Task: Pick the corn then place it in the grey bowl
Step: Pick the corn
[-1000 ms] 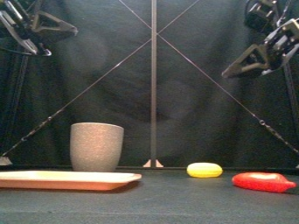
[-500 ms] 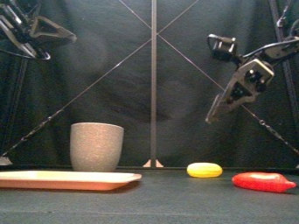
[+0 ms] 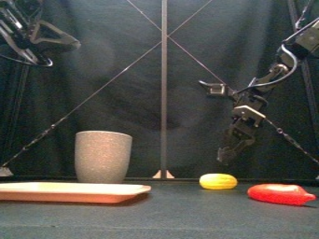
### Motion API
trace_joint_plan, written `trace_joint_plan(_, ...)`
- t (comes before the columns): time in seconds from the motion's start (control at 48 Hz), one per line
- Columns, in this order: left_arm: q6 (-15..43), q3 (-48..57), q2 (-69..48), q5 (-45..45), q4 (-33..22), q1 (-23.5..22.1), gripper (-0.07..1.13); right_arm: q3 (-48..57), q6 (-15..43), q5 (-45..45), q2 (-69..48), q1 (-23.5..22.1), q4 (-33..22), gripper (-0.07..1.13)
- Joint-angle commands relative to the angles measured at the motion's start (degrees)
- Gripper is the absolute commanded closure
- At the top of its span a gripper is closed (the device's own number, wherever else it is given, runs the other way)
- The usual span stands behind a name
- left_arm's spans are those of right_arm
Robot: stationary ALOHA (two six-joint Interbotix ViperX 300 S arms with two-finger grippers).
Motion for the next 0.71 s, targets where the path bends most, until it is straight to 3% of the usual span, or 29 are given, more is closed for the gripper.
trace_joint_plan(0.021,0.00,-0.53,0.09,-0.26,0.09,0.09,1.09,-2.64,-0.09,0.97,1.49,-1.32,0.70,0.02)
trace_joint_plan(0.417,-0.09,-0.09,0.09,-0.26,-0.09,0.09,1.09,-5.54,0.09,1.85,7.73,-1.05,1.23,0.08)
trace_joint_plan(0.708,-0.09,-0.09,0.09,-0.26,-0.18,0.18,1.09,-6.15,0.09,1.85,8.88,-0.35,1.85,0.54)
